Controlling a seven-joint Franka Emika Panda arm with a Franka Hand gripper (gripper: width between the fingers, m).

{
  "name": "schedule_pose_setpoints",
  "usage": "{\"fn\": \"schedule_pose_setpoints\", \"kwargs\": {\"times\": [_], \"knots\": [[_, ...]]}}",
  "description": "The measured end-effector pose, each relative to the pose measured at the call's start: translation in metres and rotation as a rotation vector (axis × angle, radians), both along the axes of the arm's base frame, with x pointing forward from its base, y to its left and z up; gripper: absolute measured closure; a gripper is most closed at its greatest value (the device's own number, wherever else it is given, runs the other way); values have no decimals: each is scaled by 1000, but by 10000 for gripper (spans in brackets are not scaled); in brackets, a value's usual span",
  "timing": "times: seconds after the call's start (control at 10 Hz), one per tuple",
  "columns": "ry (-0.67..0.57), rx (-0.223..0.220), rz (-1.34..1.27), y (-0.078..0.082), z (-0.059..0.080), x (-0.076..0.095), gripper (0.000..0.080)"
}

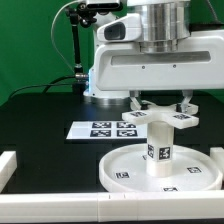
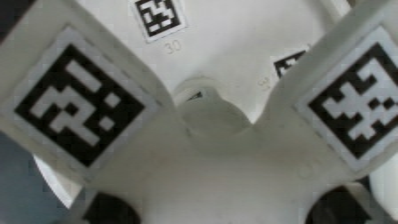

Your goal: Assemble round table

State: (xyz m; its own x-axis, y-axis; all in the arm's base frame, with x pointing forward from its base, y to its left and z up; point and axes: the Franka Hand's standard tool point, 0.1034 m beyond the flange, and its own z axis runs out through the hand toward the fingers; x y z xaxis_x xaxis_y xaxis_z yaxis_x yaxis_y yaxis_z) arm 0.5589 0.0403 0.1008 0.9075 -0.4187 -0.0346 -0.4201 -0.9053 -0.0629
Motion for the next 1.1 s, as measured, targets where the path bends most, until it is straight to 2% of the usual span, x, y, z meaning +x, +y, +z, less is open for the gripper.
{"fn": "schedule_pose_setpoints", "kwargs": {"times": [0.4,0.7,1.1], "knots": [[16,19,-347,0,-1,1,351],[33,61,-674,-2,0,3,351],[32,67,-976,-1,0,5,351]]}}
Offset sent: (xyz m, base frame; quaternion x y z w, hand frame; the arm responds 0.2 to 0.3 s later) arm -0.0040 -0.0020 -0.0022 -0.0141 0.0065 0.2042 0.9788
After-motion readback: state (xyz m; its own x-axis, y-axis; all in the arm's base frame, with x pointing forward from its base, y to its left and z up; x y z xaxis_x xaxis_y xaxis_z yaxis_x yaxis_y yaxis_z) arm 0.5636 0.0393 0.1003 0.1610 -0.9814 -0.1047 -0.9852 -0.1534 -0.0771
